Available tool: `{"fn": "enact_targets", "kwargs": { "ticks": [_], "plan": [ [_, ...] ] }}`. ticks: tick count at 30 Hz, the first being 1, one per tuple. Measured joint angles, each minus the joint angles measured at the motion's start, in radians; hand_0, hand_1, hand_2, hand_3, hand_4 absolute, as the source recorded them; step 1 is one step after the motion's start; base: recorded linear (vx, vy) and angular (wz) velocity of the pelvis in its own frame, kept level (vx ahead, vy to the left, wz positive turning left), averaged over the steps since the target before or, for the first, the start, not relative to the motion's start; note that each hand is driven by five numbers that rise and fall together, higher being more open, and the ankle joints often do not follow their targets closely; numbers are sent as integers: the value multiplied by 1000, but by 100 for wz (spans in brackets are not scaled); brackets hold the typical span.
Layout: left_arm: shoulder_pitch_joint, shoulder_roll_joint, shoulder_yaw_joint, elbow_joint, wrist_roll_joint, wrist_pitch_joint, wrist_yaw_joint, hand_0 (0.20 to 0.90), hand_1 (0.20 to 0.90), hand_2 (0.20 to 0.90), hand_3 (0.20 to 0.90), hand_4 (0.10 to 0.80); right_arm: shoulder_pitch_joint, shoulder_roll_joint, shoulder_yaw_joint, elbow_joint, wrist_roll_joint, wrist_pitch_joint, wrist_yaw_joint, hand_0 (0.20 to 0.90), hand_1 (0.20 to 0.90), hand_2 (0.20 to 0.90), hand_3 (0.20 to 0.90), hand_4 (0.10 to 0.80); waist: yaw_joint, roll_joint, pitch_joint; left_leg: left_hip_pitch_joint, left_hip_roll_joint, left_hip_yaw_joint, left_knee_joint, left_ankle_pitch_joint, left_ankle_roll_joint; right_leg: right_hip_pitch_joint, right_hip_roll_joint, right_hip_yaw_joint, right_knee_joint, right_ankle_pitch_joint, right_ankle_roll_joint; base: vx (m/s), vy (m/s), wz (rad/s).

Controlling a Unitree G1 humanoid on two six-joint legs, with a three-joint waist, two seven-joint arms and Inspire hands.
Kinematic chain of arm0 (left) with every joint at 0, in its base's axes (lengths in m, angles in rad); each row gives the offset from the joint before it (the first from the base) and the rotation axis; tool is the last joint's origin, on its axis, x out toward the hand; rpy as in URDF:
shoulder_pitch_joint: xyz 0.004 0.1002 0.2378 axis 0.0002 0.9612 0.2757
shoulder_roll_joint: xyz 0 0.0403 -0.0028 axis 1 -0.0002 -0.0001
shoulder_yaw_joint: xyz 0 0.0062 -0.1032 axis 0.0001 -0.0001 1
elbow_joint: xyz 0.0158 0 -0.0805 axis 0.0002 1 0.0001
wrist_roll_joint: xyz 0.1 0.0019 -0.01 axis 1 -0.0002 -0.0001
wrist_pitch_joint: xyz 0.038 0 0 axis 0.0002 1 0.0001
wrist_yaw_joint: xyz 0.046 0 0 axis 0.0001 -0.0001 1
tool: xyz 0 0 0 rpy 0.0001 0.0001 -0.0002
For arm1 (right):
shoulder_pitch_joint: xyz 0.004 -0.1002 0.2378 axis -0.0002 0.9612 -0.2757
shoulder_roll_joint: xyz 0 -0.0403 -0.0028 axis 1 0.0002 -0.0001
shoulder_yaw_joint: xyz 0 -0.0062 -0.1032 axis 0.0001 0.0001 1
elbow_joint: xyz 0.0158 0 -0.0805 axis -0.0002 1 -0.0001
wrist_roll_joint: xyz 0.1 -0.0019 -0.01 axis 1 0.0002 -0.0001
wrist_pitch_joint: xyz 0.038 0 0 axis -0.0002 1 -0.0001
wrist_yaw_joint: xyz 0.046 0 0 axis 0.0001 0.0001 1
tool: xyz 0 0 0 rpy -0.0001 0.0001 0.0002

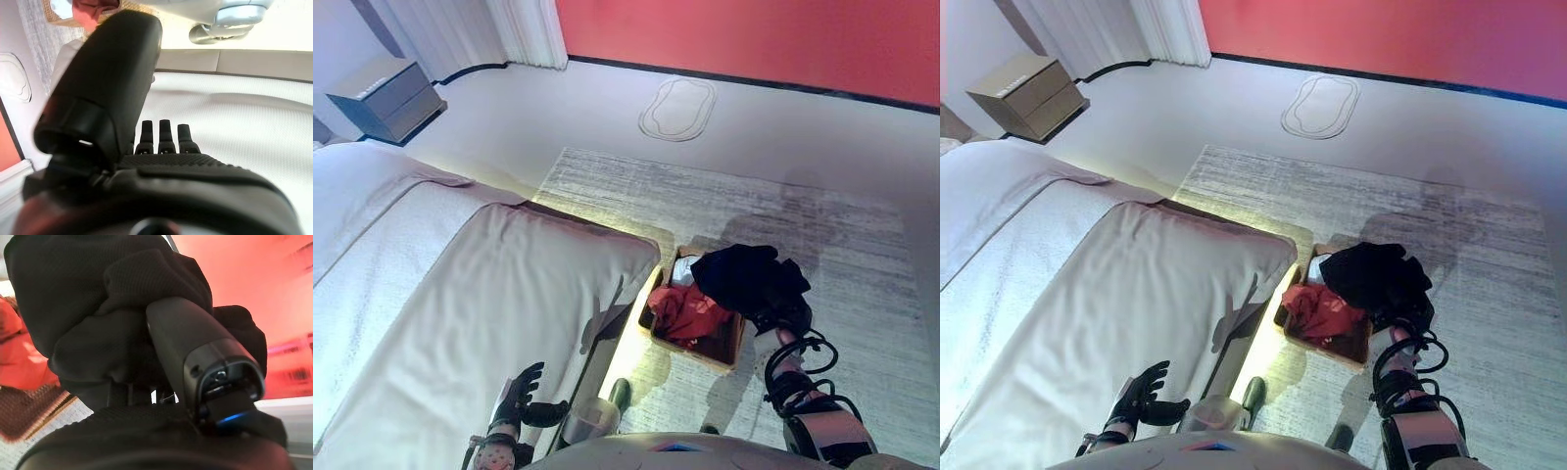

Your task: Pick up the clothes from the bed and place them into the basket

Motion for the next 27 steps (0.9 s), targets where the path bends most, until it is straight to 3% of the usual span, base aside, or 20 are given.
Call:
{"fn": "enact_targets", "kwargs": {
  "ticks": [7,9,19,27],
  "plan": [
    [2,0,-2,0,0,-7,0,900,900,900,900,800,-17,-10,-22,21,-3,0,-18,300,300,300,200,100,15,5,0,-18,-2,-8,0,9,-2,-13,-2,-11,0,0,1,25,-1,4],
    [6,0,-2,1,0,-18,0,900,900,900,900,800,-26,-14,-42,36,-4,0,-18,900,900,900,900,800,15,7,0,-19,-3,-9,0,11,-5,-13,-3,-13,0,0,2,19,-1,2],
    [1,-1,-2,5,-1,-23,-14,900,900,900,900,800,-62,-82,-47,73,-4,49,41,900,900,900,900,800,16,27,11,-19,-3,-23,1,13,-8,-3,-3,-26,0,-1,2,28,-1,3],
    [-4,-7,-2,2,-2,-23,-23,900,900,900,900,800,-104,-89,-15,64,-10,102,167,900,900,900,900,800,28,29,14,-31,-3,-25,1,13,-10,-16,-3,-29,0,-4,5,31,2,1]
  ]
}}
